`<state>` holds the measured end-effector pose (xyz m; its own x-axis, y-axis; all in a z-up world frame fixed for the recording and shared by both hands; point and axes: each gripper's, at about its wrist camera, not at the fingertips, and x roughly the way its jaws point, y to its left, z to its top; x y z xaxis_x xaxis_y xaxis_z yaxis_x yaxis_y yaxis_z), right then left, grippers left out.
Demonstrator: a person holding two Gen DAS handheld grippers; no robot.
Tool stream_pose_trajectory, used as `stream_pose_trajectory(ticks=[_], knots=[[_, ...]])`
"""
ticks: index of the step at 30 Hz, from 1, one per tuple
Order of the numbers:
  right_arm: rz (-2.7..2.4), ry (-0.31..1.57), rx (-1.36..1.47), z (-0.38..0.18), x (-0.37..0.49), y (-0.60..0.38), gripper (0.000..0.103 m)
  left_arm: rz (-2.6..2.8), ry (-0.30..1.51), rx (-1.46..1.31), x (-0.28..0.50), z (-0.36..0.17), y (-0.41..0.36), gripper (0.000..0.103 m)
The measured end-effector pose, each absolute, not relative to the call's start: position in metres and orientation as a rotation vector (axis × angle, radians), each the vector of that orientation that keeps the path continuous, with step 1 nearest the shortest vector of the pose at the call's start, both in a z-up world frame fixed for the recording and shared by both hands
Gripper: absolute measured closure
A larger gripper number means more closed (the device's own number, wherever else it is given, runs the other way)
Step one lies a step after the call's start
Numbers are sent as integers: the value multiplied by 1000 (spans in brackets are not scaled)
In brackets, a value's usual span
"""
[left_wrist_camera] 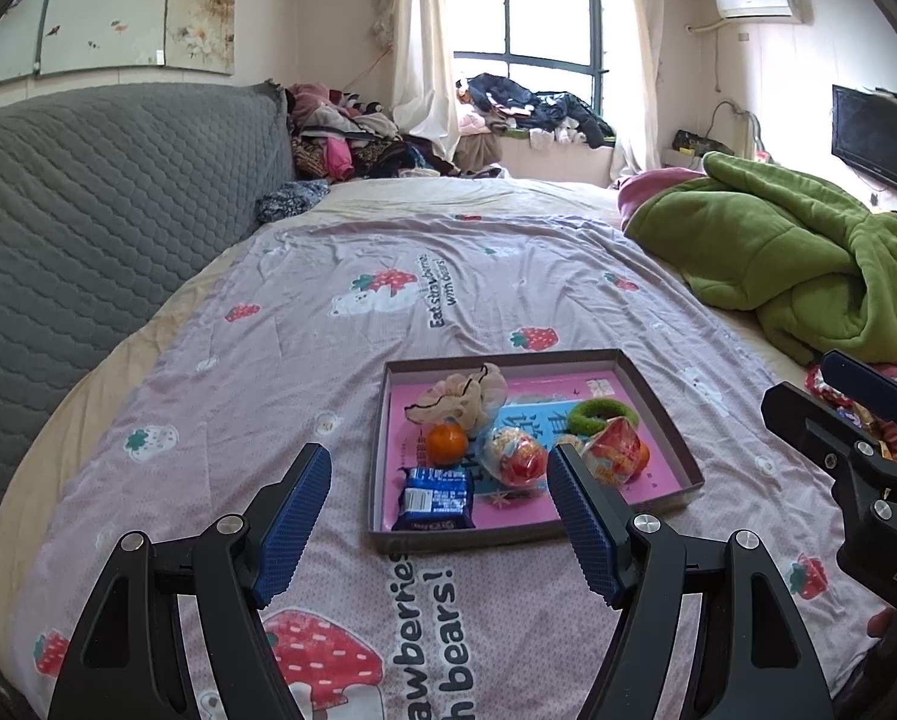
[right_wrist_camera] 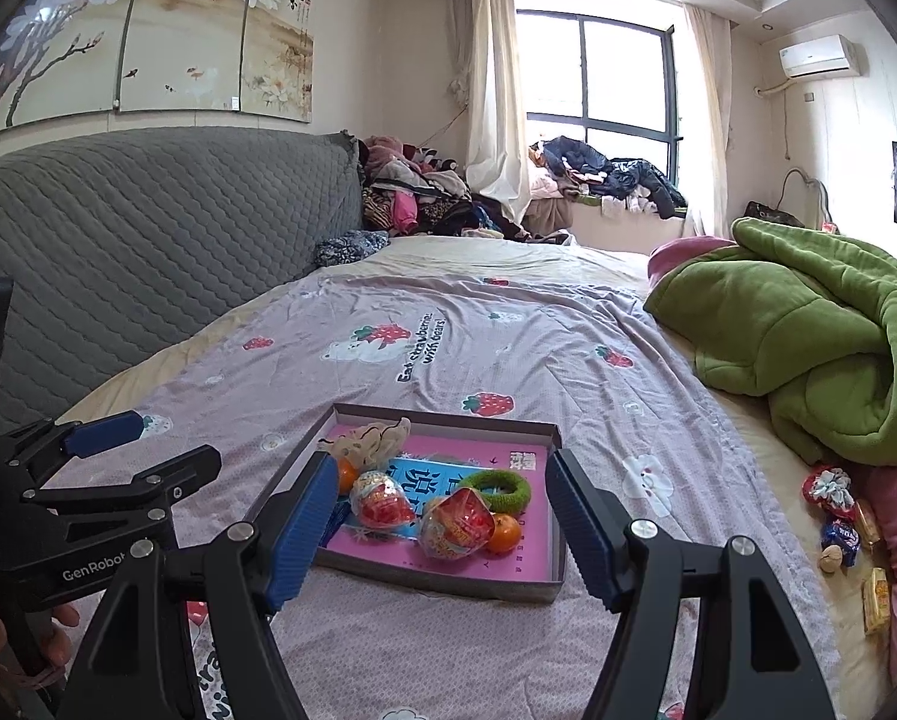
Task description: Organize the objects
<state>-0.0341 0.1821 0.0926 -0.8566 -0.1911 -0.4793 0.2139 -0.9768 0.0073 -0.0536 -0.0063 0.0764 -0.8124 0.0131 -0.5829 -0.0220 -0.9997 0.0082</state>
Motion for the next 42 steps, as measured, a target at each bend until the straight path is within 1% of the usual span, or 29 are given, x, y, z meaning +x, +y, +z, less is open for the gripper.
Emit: stream_pose_trajectory(ticks=[10, 24, 42], knots=[[-2837, 80, 776, 80, -36, 177, 32, 2969, -2, -992, -51, 61, -11, 27], [-2845, 45, 855, 51, -40, 187, 32, 2956, -19, -1050, -53, 33, -9, 27], [-2837, 38, 950, 1, -48, 196, 32, 2897, 19, -1136, -60, -8, 1, 27]])
